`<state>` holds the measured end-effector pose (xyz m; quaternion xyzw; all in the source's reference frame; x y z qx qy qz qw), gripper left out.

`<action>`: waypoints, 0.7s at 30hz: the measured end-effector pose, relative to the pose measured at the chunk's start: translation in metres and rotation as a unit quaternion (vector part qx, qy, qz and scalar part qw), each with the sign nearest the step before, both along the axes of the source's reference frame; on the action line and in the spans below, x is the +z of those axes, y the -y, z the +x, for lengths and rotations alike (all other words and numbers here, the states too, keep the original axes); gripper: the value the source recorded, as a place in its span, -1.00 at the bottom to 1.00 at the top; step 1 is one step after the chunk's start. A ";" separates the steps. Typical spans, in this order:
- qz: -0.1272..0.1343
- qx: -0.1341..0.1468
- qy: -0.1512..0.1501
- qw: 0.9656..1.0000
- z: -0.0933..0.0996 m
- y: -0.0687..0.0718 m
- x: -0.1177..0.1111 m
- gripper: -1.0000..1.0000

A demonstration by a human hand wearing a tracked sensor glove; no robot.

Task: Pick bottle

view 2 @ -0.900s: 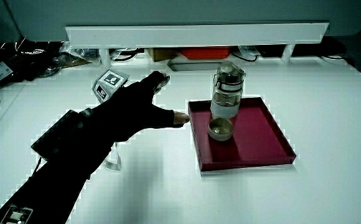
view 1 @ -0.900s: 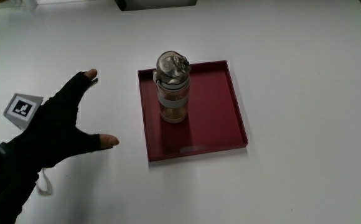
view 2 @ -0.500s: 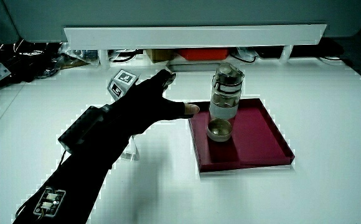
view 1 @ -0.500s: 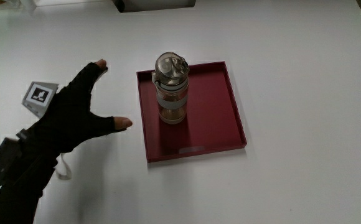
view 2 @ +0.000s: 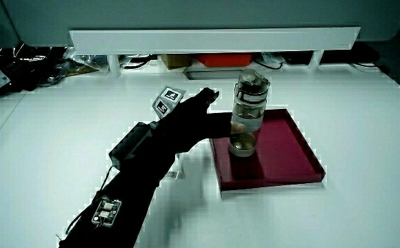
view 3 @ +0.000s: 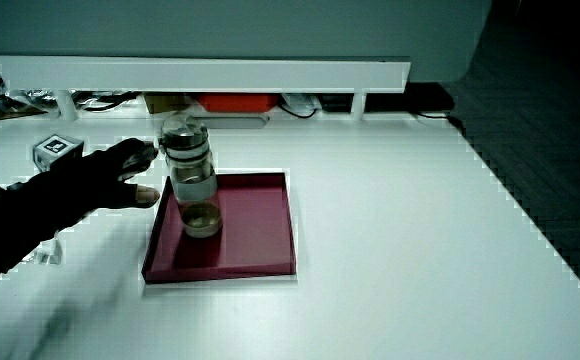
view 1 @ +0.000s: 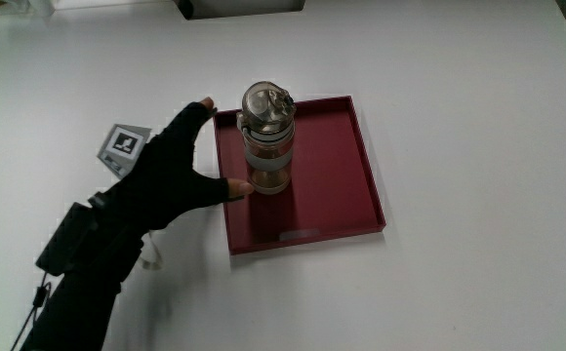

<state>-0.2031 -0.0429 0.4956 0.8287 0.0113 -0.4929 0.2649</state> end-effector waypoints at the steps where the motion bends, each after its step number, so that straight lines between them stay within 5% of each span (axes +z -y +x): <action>1: -0.004 0.002 0.010 1.000 0.003 0.000 0.001 0.00; 21: -0.025 -0.043 -0.016 0.999 0.036 -0.005 0.034 0.00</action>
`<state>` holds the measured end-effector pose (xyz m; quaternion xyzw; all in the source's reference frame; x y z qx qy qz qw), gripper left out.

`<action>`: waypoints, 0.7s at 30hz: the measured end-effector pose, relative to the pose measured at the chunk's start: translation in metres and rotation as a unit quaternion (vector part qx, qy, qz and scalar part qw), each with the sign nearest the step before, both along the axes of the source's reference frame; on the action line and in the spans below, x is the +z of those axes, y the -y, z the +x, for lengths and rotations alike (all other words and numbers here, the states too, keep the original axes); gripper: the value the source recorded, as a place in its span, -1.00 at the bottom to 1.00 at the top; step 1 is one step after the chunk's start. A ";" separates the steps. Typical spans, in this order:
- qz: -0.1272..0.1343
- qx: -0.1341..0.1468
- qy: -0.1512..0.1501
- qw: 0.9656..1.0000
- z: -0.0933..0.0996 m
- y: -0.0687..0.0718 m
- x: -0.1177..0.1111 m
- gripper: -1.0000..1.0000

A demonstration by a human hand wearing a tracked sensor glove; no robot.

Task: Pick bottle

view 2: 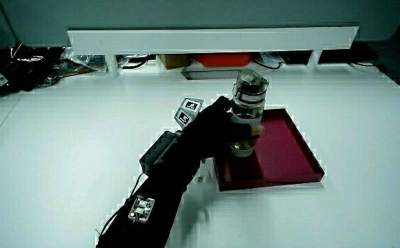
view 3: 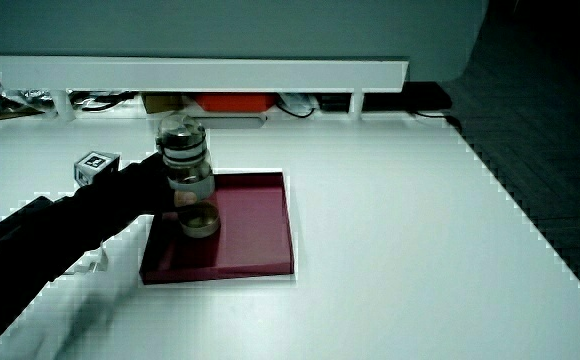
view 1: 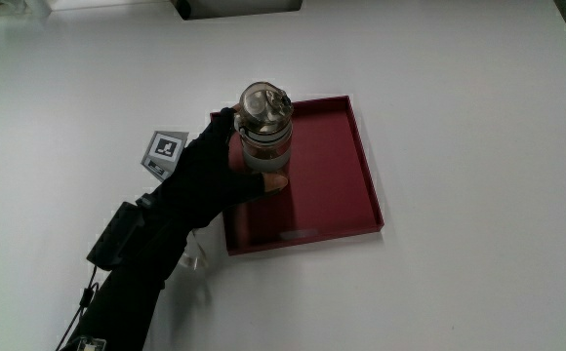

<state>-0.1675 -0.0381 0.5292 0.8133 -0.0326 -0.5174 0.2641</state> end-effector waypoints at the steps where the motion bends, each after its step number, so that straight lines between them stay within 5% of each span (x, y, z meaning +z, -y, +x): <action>1: 0.003 0.000 -0.014 1.000 0.001 0.000 0.001 0.00; 9: 0.006 -0.001 -0.014 1.000 0.005 -0.001 0.002 0.00; 17: 0.022 -0.030 0.003 0.999 0.006 -0.005 0.000 0.00; 21: 0.035 -0.054 0.008 0.998 0.007 -0.008 -0.003 0.21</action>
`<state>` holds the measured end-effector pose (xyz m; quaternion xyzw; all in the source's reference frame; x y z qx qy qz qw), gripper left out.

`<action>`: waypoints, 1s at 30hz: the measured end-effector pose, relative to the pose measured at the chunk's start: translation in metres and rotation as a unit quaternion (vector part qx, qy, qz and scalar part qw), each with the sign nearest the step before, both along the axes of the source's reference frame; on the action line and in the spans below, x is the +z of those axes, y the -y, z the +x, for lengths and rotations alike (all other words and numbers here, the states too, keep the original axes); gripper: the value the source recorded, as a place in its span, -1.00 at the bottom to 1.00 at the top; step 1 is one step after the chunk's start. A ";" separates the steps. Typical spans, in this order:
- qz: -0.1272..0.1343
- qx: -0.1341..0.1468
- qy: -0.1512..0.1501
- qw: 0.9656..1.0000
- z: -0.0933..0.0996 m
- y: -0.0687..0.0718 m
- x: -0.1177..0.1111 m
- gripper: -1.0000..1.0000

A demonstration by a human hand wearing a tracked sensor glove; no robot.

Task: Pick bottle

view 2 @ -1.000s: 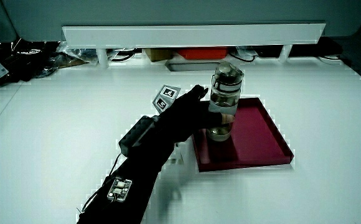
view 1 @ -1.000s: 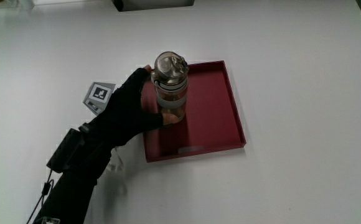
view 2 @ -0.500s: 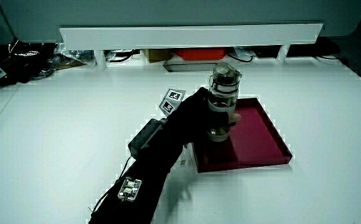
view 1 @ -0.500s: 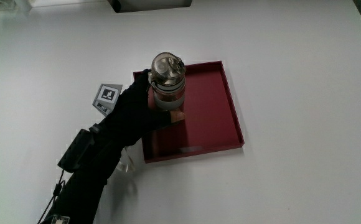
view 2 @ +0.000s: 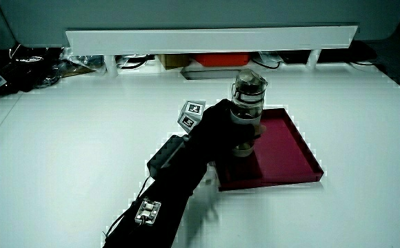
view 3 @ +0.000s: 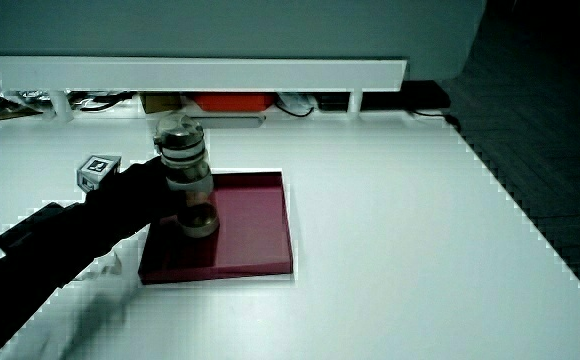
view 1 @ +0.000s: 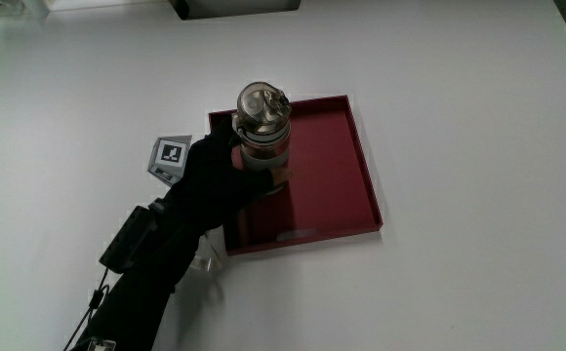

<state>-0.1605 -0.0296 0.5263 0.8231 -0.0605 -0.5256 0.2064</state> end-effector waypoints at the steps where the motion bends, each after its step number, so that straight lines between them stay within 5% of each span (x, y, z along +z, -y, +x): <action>1: 0.006 -0.006 -0.002 1.000 -0.001 -0.001 0.002 0.26; 11: 0.031 -0.030 0.023 0.999 -0.002 -0.006 -0.001 0.79; 15: 0.062 -0.038 0.016 0.997 -0.003 -0.009 0.002 1.00; 18: 0.056 -0.042 0.030 0.997 -0.003 -0.012 -0.002 1.00; 24: 0.074 -0.043 0.004 0.996 -0.010 -0.011 -0.012 1.00; 26: 0.060 -0.043 0.009 0.997 -0.012 -0.012 -0.023 1.00; 27: 0.079 -0.042 -0.001 0.996 -0.014 -0.013 -0.024 1.00; 29: 0.078 -0.037 0.019 0.996 -0.017 -0.014 -0.035 1.00; 30: 0.096 -0.034 -0.016 0.995 -0.018 -0.013 -0.036 1.00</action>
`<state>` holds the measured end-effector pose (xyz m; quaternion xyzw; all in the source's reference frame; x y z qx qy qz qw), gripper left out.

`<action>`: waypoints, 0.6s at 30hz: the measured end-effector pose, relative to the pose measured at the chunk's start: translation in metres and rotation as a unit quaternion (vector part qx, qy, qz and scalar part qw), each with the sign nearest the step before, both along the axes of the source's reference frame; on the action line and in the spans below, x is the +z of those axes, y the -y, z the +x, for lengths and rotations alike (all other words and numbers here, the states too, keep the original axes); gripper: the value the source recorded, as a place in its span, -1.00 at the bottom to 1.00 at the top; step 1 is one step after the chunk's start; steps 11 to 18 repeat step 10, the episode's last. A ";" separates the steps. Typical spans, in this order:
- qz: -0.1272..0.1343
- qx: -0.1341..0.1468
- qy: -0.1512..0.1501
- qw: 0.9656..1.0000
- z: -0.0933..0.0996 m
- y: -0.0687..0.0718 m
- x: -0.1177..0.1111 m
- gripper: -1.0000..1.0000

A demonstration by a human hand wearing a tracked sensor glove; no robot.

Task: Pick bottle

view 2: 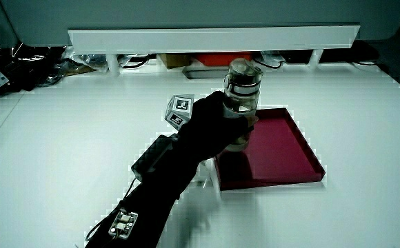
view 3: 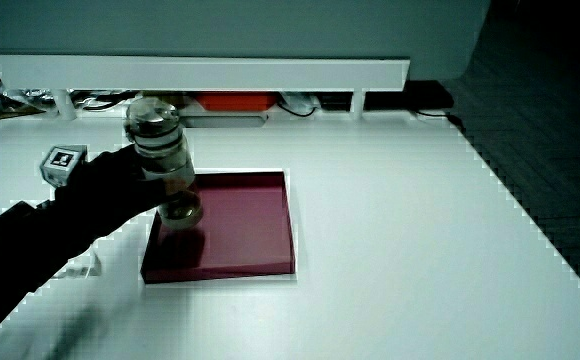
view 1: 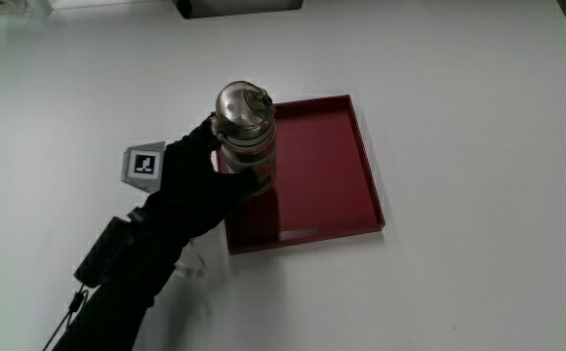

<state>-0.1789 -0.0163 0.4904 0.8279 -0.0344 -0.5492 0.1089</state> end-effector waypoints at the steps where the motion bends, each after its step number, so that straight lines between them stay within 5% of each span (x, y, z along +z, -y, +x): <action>1: 0.009 0.002 0.001 1.000 -0.003 -0.001 -0.004 1.00; 3: 0.025 0.002 -0.027 0.999 -0.007 -0.002 -0.011 1.00; 6: 0.021 0.004 -0.011 1.000 -0.016 -0.003 -0.027 1.00; 7: 0.027 0.004 -0.036 0.999 -0.017 -0.004 -0.035 1.00; 9: 0.009 0.006 -0.004 1.000 -0.024 -0.008 -0.044 1.00; 18: 0.013 0.007 -0.008 1.000 -0.027 -0.009 -0.048 1.00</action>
